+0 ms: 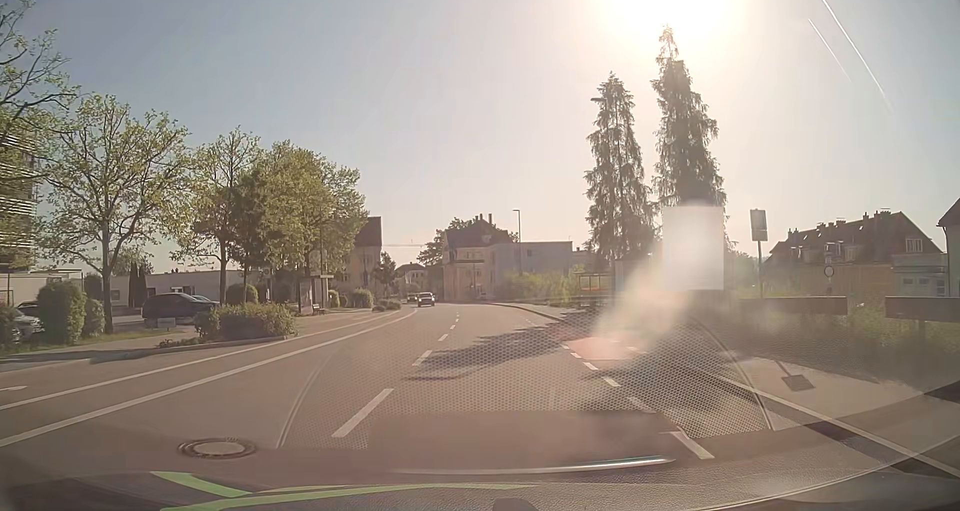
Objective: Follow the waypoints while adhering to traffic rules and regulations
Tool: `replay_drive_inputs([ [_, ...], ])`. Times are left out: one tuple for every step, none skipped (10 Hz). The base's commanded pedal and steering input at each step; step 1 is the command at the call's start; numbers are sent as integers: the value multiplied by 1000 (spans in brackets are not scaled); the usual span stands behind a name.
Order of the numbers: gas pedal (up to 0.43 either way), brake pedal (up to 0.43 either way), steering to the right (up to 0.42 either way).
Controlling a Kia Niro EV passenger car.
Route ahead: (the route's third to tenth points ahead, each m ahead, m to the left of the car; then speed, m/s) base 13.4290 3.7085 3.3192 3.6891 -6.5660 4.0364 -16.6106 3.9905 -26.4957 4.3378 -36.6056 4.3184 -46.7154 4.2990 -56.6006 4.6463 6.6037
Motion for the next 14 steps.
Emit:
replay_drive_inputs([
  [0,171,1],
  [0,177,1],
  [0,177,1],
  [0,183,2],
  [0,189,5],
  [0,195,9],
  [0,201,13],
  [0,213,18],
  [0,220,31],
  [0,232,43],
  [0,232,58],
  [0,232,72],
  [0,232,90],
  [0,232,109],
])
